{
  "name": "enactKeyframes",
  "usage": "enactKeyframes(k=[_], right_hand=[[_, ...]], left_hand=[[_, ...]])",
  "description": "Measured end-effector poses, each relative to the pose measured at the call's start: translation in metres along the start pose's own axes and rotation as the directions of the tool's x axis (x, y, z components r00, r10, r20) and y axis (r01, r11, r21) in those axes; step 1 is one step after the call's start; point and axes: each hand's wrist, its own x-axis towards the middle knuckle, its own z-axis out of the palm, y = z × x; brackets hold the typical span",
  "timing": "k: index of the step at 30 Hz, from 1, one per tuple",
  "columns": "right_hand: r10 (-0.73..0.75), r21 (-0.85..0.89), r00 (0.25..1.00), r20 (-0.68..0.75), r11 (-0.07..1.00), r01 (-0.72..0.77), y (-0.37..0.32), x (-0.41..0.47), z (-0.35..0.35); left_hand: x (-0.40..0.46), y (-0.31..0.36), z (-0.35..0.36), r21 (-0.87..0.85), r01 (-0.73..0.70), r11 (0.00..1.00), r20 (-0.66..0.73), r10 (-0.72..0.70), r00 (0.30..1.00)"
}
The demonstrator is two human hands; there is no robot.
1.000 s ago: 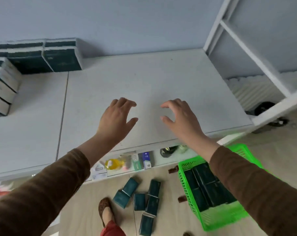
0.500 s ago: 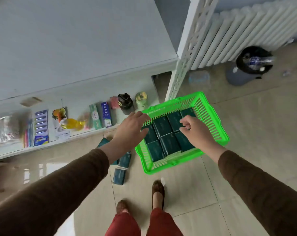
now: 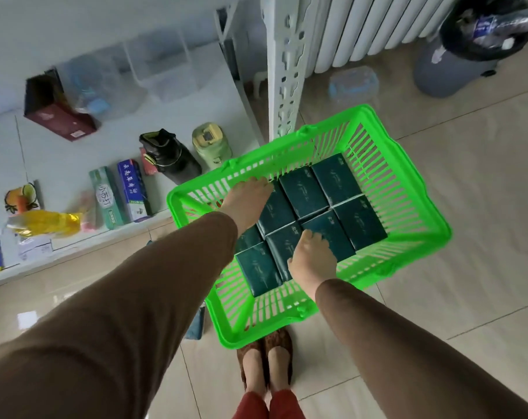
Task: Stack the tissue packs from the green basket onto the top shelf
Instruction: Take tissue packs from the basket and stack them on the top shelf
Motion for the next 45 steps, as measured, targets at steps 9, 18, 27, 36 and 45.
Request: enactKeyframes(k=[9,18,27,36,45], right_hand=[[-0.08,-0.161,0.997,0.02,0.984,0.082,0.0,0.013,0.038],[0.031,0.013,0.963,0.268,0.999,-0.036,0.015,0.005,-0.003],[-0.309,0.591,0.944,-0.113,0.743,0.313,-0.04,-0.107,-0.163],[-0.55,0.581,0.712,-0.437,0.431,0.69,-0.244,-0.213,-0.277],[-0.54,0.598,0.73,-0.419,0.441,0.67,-0.482,-0.272,-0.248]], left_hand=[[0.032,-0.002,0.021,0.246,-0.219,0.944,0.046,0.214,0.976],[-0.026,-0.019,-0.017,0.111,0.023,0.994,0.033,-0.027,0.999],[-0.223,-0.087,-0.15,-0.516,0.283,0.809,-0.109,-0.39,0.914],[-0.455,-0.232,-0.249,-0.72,0.305,0.624,-0.245,-0.639,0.729],[-0.612,-0.424,-0.255,-0.696,0.305,0.649,-0.318,-0.661,0.68]])
